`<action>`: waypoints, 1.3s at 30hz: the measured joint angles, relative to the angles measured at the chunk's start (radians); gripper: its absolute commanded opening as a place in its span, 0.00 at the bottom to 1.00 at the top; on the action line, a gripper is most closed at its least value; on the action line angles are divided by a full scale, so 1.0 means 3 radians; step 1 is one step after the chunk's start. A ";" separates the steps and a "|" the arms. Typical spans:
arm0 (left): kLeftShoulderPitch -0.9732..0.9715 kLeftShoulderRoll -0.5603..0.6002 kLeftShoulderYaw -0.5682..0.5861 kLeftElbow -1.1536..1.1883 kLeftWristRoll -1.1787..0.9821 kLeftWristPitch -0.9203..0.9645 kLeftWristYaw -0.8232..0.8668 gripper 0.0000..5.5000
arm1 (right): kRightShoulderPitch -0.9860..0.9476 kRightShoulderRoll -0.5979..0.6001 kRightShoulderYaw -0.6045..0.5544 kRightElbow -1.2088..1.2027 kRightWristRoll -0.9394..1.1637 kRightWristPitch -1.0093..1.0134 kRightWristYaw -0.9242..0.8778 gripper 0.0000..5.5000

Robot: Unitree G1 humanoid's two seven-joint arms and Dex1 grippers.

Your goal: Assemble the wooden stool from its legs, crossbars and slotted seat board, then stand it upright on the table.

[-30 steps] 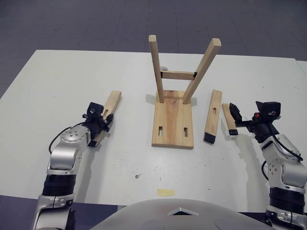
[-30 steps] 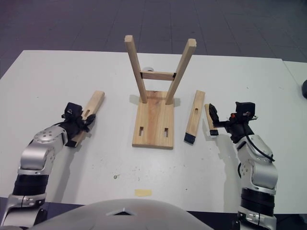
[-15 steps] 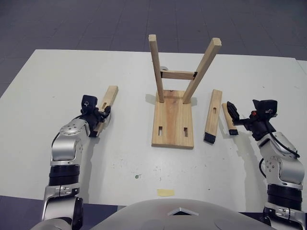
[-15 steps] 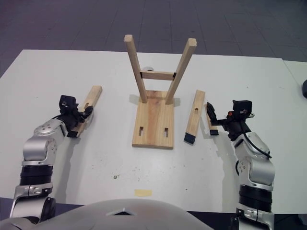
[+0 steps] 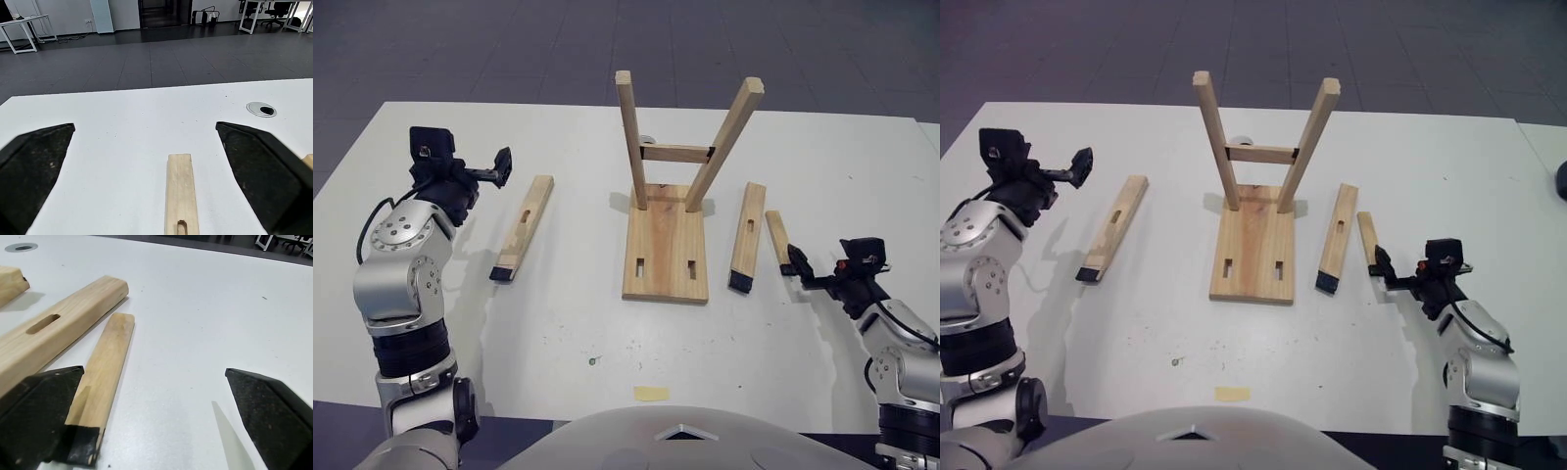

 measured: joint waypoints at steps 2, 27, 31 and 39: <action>0.0110 -0.0075 -0.0040 0.0048 0.0002 -0.0028 0.0005 0.97 | -0.0049 -0.0002 0.0063 -0.0010 0.0001 0.0028 0.0043 0.98; 0.0343 -0.0235 -0.0069 0.0047 -0.0009 -0.0111 0.0182 0.98 | -0.0225 -0.0065 0.0418 -0.0262 -0.0061 0.0962 -0.0074 0.47; 0.0346 -0.0229 0.0024 0.0041 -0.0024 -0.0108 0.0194 0.98 | -0.0239 -0.0066 0.0458 -0.0261 -0.0067 0.0962 -0.0101 0.37; 0.0345 -0.0227 0.0027 0.0048 -0.0020 -0.0107 0.0196 0.98 | -0.0306 -0.0057 0.0477 -0.0207 -0.0104 0.0950 -0.0234 0.24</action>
